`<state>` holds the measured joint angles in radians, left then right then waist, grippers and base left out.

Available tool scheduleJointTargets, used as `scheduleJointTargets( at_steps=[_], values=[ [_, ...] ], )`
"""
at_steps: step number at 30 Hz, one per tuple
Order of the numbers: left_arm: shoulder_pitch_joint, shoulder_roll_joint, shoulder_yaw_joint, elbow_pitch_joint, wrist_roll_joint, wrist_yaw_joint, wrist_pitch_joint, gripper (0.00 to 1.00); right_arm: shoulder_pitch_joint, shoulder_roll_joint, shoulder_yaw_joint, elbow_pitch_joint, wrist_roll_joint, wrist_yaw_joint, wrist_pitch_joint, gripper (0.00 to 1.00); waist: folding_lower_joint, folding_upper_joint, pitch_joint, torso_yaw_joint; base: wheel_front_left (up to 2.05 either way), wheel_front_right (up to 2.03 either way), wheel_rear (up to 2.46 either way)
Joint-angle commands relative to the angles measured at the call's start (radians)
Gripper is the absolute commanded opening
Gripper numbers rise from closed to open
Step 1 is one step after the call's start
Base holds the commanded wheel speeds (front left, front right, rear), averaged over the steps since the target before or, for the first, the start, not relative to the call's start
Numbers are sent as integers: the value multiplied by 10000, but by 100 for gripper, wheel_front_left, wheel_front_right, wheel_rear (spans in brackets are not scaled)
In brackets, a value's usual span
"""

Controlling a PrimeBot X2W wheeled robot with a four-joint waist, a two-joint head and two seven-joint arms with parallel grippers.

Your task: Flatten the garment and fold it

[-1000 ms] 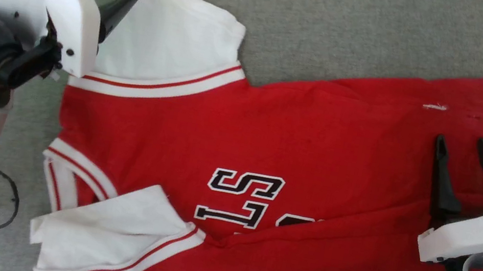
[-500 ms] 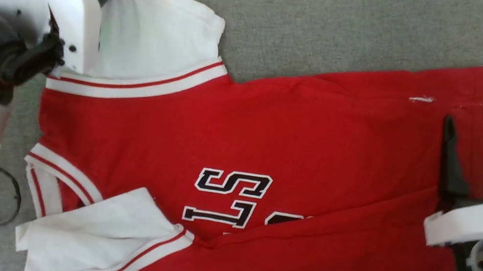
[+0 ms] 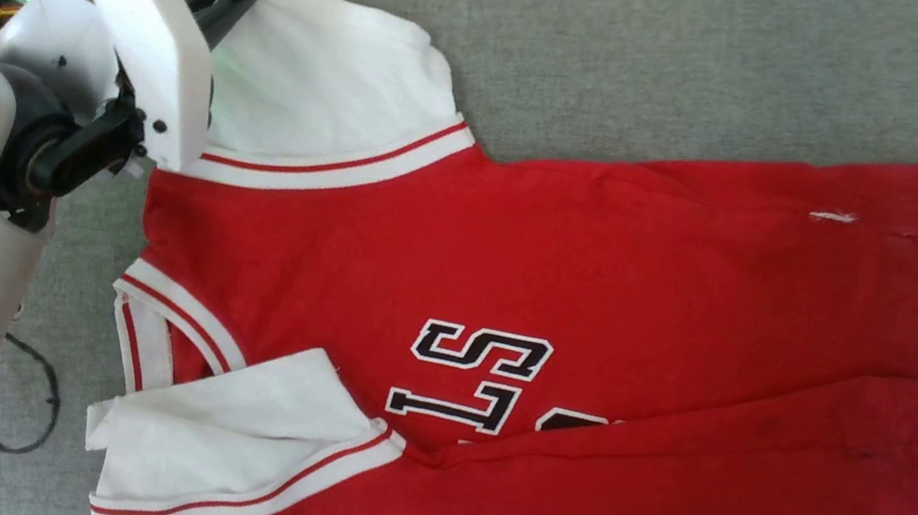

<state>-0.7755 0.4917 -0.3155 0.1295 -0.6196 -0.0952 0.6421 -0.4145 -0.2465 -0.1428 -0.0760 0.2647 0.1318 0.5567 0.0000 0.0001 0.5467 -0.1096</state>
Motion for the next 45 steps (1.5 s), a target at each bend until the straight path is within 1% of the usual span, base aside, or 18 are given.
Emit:
scheduleJointTargets(
  at_steps=[1,4,9,10,11,12,13,17,20,21,22,28,31,35,36,38,42,45],
  values=[
    [21,-51,-29,-50,-39,-27,-50,0,-199,-38,-106,179,126,-11,368,100,0,-1,249,134,0,0,0],
    [-91,-98,-80,-63,-58,-35,-42,0,-372,-79,-151,469,364,-11,1269,100,0,-1,453,247,0,0,0],
    [-240,-130,-139,-22,-76,-51,-63,0,-551,-119,-15,555,412,-11,1640,100,0,-1,644,411,0,0,0],
    [-264,-130,-142,-13,-84,-55,-75,0,-571,-127,33,586,417,-11,1683,87,0,-1,669,441,0,0,0],
    [-285,-127,-138,-4,-88,-56,-96,0,-590,-127,50,620,409,-11,1718,49,0,-1,689,465,0,0,0],
    [-302,-125,-127,6,-92,-55,-127,0,-607,-126,68,665,406,-11,1783,26,0,-1,704,486,0,0,0],
    [-318,-123,-112,15,-98,-54,-163,0,-625,-138,80,698,407,-11,1842,0,0,-1,716,507,0,0,0],
    [-396,-44,80,-5,-42,-18,-570,0,-826,-73,-8,636,326,-11,1718,0,0,-1,693,536,0,0,0],
    [-503,-24,363,-10,130,65,-1363,0,-995,-128,-57,553,152,-11,1342,0,0,-1,513,567,0,0,0],
    [-503,-24,363,-10,130,65,-1363,0,-995,-128,-57,553,152,-11,1342,0,0,-1,513,567,0,0,0],
    [-545,-79,570,37,215,154,-1967,0,-1102,-209,-69,512,45,-11,1017,0,0,-1,343,604,0,0,0],
    [-15,-89,779,-113,223,82,-3099,0,-1025,-430,0,507,12,-11,199,0,0,-1,-382,797,0,0,0],
    [749,-66,818,-556,127,32,-3559,0,-620,-463,-49,456,211,-11,-112,0,0,-1,-844,955,0,0,0],
    [2277,-158,924,-1431,-166,72,-4119,0,347,-454,-237,224,491,-11,-588,0,0,-1,-1540,1180,0,0,0],
    [2277,-158,924,-1431,-166,72,-4119,0,347,-454,-237,224,491,-11,-588,0,0,-1,-1540,1180,0,0,0],
    [3217,-185,970,-1945,-359,138,-4269,0,986,-337,-458,84,648,-11,-789,0,0,-1,-1897,1286,0,0,0],
    [5190,-179,1155,-2999,-774,433,-4398,0,2320,-57,-941,-206,852,-11,-1102,0,0,-1,-2491,1436,0,0,0],
    [6521,-118,1333,-3622,-925,764,-4438,0,3203,238,-1300,-300,1055,-11,-1289,0,0,-1,-2824,1500,0,0,0]
  ],
)
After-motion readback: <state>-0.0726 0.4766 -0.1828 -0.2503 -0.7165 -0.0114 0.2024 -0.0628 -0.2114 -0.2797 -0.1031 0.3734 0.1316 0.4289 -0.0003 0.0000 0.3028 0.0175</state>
